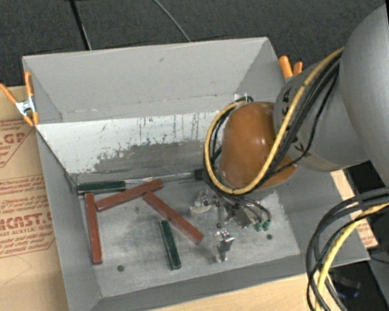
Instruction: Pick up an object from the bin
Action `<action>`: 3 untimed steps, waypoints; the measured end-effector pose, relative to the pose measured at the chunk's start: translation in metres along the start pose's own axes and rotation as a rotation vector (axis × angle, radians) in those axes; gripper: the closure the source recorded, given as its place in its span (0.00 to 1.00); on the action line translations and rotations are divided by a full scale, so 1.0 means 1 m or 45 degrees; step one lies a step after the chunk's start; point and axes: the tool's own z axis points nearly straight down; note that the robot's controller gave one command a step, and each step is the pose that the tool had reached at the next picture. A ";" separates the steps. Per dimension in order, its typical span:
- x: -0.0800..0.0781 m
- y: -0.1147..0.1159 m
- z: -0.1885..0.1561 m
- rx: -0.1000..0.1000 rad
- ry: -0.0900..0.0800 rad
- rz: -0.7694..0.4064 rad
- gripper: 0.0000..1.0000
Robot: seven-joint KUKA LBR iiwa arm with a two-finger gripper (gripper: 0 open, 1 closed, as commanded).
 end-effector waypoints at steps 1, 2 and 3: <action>0.000 0.000 0.000 0.000 0.000 0.000 0.00; -0.052 0.049 0.002 -0.001 -0.009 -0.107 1.00; -0.052 0.049 0.002 -0.001 -0.009 -0.107 1.00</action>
Offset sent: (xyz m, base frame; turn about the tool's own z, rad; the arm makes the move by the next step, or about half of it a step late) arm 0.0391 0.0568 -0.0029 -0.0831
